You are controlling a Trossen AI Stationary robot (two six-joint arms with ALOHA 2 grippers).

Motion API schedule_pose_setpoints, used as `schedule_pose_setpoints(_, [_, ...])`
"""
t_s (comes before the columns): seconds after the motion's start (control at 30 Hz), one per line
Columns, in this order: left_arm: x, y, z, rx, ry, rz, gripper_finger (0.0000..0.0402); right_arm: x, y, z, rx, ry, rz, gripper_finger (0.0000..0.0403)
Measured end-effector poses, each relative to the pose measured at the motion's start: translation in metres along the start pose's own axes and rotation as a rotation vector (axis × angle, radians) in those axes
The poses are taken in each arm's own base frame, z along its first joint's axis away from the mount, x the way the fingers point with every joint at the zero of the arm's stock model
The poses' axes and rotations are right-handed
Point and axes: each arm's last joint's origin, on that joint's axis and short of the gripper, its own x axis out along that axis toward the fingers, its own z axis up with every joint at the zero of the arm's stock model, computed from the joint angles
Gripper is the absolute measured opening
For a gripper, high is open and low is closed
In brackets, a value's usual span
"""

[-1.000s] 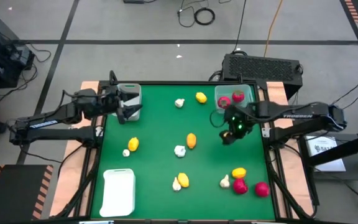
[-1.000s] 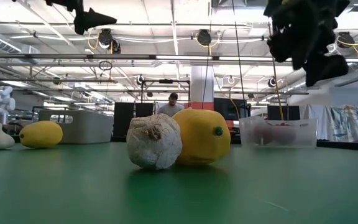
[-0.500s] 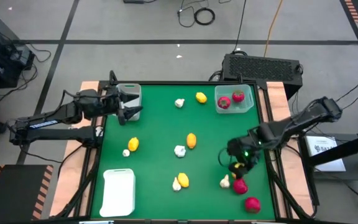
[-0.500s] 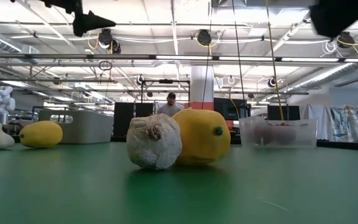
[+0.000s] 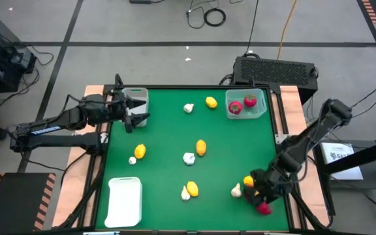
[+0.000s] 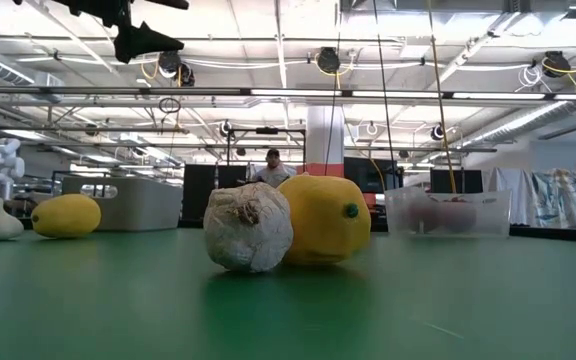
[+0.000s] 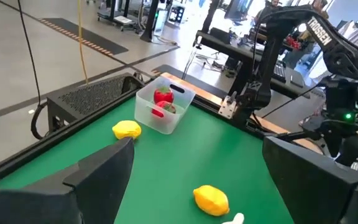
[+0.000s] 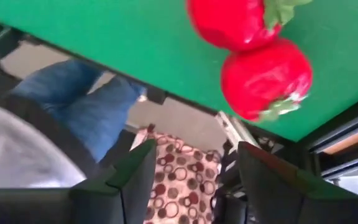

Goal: Sort produce into baskets
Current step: Put the tomato into the transparent bin

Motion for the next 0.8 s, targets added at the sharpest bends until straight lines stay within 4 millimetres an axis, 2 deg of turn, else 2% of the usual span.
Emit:
schedule_pose_setpoints(0.13, [0.001, 0.0, 0.0, 0.022, 0.006, -0.011, 0.0361, 0.011, -0.001, 0.002, -0.06, -0.029, -0.058, 0.0234])
schedule_pose_setpoints(0.37, [0.005, -0.001, -0.002, 0.015, 0.033, -0.042, 0.0361, 0.028, -0.003, 0.008, -0.083, -0.049, -0.151, 0.0235])
schedule_pose_setpoints(0.53, [0.009, -0.001, -0.004, 0.015, 0.05, -0.045, 0.0361, 0.028, -0.007, 0.011, -0.109, -0.055, -0.206, 0.0258])
schedule_pose_setpoints(0.8, [0.014, 0.0, -0.006, -0.01, 0.07, -0.039, 0.0361, 0.021, -0.012, 0.011, -0.185, -0.054, -0.24, 0.0318])
